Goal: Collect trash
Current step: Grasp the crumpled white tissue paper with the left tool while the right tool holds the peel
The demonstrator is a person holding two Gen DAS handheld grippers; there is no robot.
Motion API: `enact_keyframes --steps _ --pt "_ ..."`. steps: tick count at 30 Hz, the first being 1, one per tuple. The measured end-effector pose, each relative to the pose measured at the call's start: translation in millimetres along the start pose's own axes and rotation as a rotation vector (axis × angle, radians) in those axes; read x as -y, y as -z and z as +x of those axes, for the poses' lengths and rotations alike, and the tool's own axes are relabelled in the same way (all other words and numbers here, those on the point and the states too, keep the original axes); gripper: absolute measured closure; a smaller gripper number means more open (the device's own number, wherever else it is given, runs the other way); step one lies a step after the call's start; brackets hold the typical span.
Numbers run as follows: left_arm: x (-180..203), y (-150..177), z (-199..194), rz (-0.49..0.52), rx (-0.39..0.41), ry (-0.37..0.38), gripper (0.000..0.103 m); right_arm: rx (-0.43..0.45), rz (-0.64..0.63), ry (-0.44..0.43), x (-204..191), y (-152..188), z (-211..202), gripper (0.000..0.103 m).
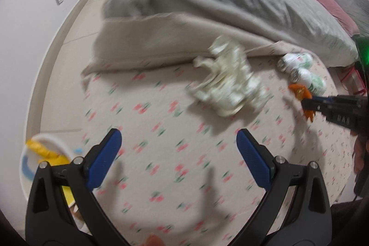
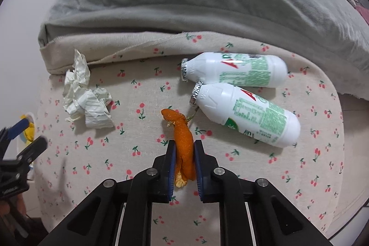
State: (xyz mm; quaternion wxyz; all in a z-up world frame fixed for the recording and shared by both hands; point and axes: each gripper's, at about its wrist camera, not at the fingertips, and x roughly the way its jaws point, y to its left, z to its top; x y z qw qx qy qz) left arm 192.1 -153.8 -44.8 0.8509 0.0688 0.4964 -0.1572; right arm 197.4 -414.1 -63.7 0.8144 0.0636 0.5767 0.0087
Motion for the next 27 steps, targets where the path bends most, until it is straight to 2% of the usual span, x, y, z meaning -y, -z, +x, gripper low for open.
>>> enact_keyframes --steps 8,11,14,17,18,19,20,22,27 --pt "41.1 -25.4 16.2 0.070 0.063 0.026 0.004 0.042 0.023 -0.029 15.8 -0.8 -27.6 0.088" --pt "45.8 -30.8 24.8 0.058 0.058 0.031 0.011 0.049 0.029 -0.037 20.8 -1.1 -33.1 0.088" --pt "42.8 -34.2 35.2 0.018 0.026 0.057 0.025 0.053 0.037 -0.041 23.5 3.6 -39.4 0.088" --pt "36.9 -35.9 37.7 -0.014 0.023 0.074 0.038 0.045 0.045 -0.041 9.5 0.2 -34.3 0.088" --pt "35.3 -36.7 37.2 -0.018 0.024 0.083 0.048 0.044 0.047 -0.043 7.9 -1.5 -33.1 0.088" --pt "34.0 -37.8 35.7 -0.027 0.017 0.119 0.065 0.044 0.049 -0.045 8.9 -4.0 -33.6 0.088" --pt "34.3 -38.6 34.2 -0.035 0.010 0.139 0.071 0.043 0.052 -0.050 9.7 -4.4 -35.3 0.088" --pt "37.2 -36.9 27.2 -0.017 0.018 0.118 0.084 0.048 0.050 -0.061 10.6 -8.6 -36.5 0.088" --pt "45.7 -26.8 15.2 0.048 0.012 0.079 0.089 0.069 0.063 -0.073 7.9 -5.4 -44.9 0.088"
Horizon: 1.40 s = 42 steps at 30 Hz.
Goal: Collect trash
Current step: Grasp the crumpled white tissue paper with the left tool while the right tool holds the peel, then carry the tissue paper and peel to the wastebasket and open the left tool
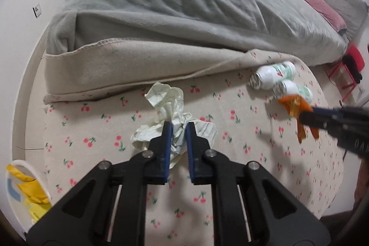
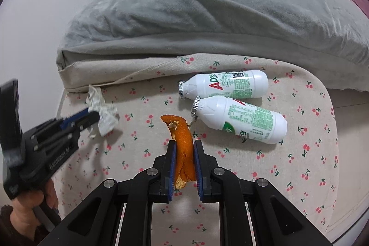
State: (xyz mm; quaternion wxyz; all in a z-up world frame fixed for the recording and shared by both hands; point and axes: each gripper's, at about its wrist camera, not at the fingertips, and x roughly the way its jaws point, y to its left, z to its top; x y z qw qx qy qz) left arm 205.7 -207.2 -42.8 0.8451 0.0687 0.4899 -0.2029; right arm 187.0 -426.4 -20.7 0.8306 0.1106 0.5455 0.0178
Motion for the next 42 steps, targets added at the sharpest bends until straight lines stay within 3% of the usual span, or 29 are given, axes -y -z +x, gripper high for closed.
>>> enact_keyframes --steps 11,20,26,39,42 --pt "-13.2 14.7 -49.3 -0.001 0.045 -0.011 0.090 0.042 -0.014 -0.024 -10.0 14.6 -28.0 0.088" --pt "-56.3 33.2 -98.9 -0.069 0.082 -0.012 0.090 0.067 -0.054 -0.065 -45.1 23.2 -34.7 0.088" --pt "-90.2 49.9 -111.1 -0.126 0.100 -0.020 0.090 0.070 -0.102 -0.110 -80.2 26.2 -33.8 0.088" --pt "-148.1 86.1 -110.2 -0.206 0.047 -0.054 0.090 -0.154 -0.181 -0.107 -137.1 44.6 42.8 0.087" --pt "-158.7 91.9 -112.4 -0.224 0.046 -0.054 0.090 -0.162 -0.212 -0.086 -146.2 47.4 51.0 0.087"
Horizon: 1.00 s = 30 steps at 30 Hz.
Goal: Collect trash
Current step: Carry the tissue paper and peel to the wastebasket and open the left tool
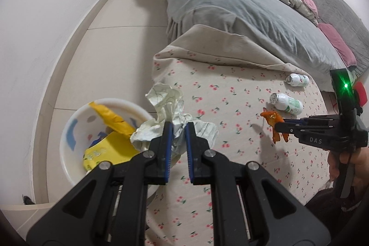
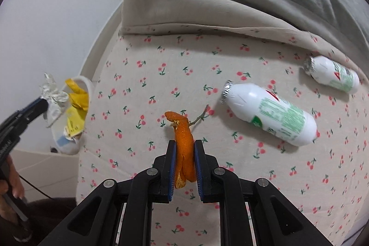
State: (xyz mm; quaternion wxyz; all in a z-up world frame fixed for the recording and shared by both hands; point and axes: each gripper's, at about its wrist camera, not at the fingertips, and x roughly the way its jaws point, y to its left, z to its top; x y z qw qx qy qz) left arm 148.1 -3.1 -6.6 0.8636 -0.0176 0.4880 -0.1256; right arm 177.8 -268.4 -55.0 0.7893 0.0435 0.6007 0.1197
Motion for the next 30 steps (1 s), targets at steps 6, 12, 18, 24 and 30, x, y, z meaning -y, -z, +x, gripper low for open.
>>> enact_keyframes --steps 6,12,18,24,30 --pt "-26.7 6.0 -4.0 -0.049 -0.002 -0.006 0.090 0.015 -0.045 0.015 -21.0 -4.4 3.3 0.088" --pt "-58.0 13.7 -8.1 -0.104 -0.002 -0.025 0.090 0.056 -0.072 -0.034 -45.0 -8.9 -9.1 0.088" --pt "-88.9 23.5 -8.7 -0.167 -0.018 -0.036 0.089 0.086 -0.103 -0.098 -76.1 -13.8 -16.4 0.088" --pt "-109.0 32.9 -5.8 -0.193 -0.054 -0.060 0.061 0.091 -0.130 -0.153 -107.6 -17.1 -13.7 0.088" --pt "-129.2 42.6 -18.6 -0.219 -0.025 -0.119 0.035 0.078 -0.165 -0.187 -141.1 -18.5 -1.2 0.088"
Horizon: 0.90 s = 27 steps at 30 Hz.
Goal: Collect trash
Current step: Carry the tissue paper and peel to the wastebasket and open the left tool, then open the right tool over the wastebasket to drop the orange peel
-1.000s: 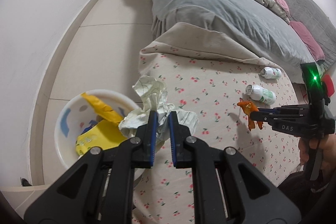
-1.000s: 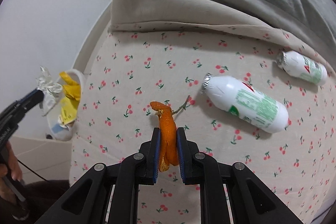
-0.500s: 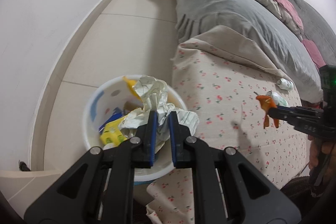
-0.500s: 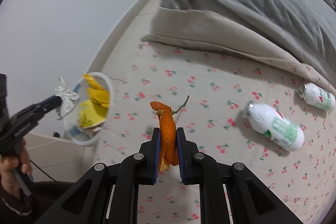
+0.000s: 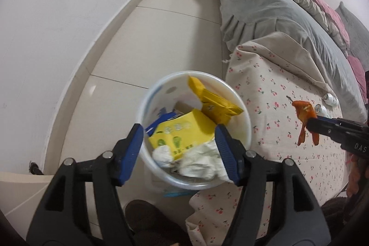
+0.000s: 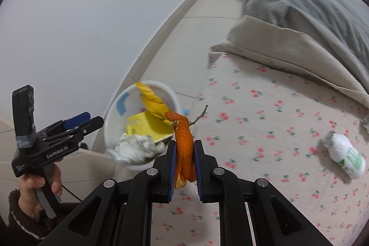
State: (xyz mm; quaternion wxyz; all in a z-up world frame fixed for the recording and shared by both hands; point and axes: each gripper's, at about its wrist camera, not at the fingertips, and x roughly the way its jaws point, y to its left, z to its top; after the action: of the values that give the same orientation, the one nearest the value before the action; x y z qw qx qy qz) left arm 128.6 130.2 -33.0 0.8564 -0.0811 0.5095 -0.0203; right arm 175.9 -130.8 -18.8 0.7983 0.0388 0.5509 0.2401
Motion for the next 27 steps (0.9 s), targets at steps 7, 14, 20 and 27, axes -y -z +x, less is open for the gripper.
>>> enact_keyframes --steps 7,14,20,27 --pt "-24.4 6.1 -4.3 -0.039 0.000 -0.063 0.019 -0.020 -0.044 -0.032 -28.4 -5.5 24.9 0.088" --pt "-39.4 11.1 -1.9 -0.044 -0.016 -0.101 0.017 -0.038 -0.084 -0.047 -51.0 -7.9 47.5 0.088" --pt "-44.6 11.3 -5.4 -0.062 -0.012 -0.093 0.016 -0.029 -0.103 -0.065 -60.4 -11.5 55.3 0.087" --pt "-41.0 9.3 -8.1 -0.063 0.001 -0.084 0.016 -0.010 -0.086 -0.091 -59.3 -13.0 53.7 0.062"
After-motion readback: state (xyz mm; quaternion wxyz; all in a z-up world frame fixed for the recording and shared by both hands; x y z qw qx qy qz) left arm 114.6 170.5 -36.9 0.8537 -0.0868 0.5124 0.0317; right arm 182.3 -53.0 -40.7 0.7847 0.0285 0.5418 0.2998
